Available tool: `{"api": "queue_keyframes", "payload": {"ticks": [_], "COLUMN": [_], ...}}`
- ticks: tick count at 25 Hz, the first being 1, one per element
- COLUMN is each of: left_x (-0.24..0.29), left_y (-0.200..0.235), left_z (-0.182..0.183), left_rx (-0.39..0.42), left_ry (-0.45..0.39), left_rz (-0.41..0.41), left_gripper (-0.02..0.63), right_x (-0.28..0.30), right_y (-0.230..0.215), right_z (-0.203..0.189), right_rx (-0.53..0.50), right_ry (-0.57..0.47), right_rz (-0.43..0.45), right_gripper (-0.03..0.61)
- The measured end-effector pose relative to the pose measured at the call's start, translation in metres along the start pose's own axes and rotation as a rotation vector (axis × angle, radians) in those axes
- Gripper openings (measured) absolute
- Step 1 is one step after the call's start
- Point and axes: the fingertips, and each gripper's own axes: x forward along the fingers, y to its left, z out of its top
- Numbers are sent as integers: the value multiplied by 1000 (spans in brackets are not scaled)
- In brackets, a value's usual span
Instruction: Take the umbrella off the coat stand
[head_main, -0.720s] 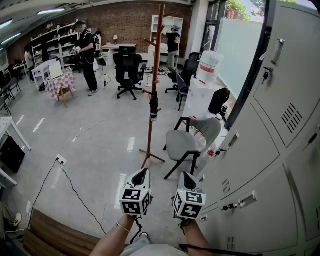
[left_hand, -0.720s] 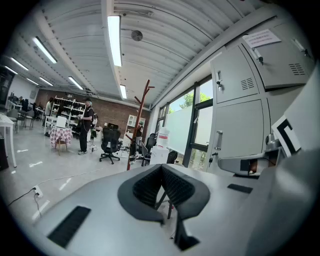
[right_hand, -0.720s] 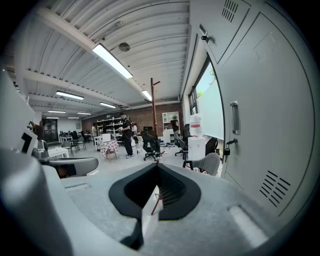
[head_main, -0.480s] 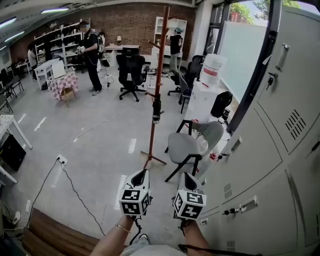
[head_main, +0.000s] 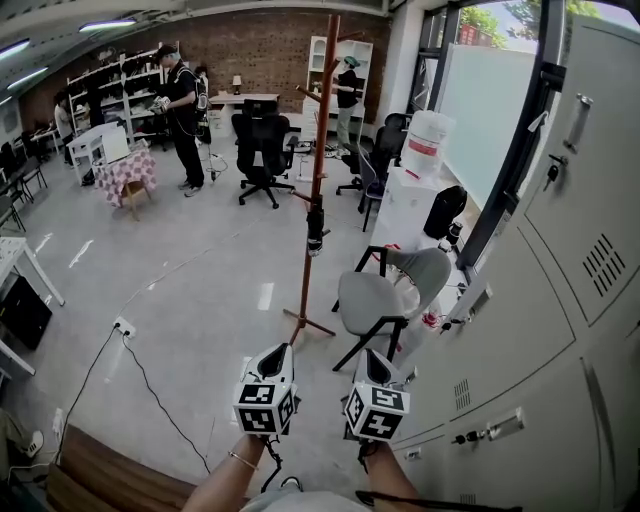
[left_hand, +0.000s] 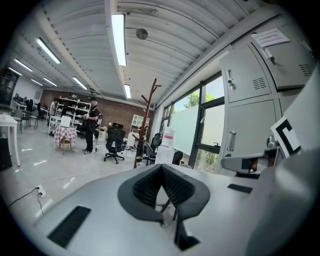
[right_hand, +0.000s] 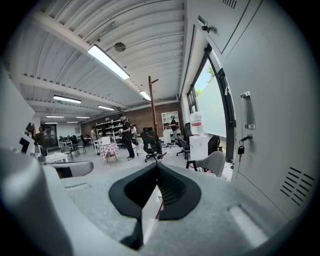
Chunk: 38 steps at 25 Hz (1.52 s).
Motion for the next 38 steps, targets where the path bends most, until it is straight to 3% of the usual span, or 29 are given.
{"api": "queue_keyframes", "payload": {"ticks": [20, 31, 38], "left_x": [75, 197, 265], "left_y": [60, 94, 107], "left_z": [9, 34, 39], "left_rx": [-5, -43, -30], "left_ry": [6, -30, -24], "left_rz": [42, 92, 99], "left_gripper": [5, 5, 5], "right_x": [103, 219, 288], "right_y": [-25, -54, -74], "right_z": [1, 36, 42], "right_rx": [34, -49, -46], "right_ry": [45, 35, 58], "right_rz": [-26, 4, 11], "right_gripper": [5, 5, 5]}}
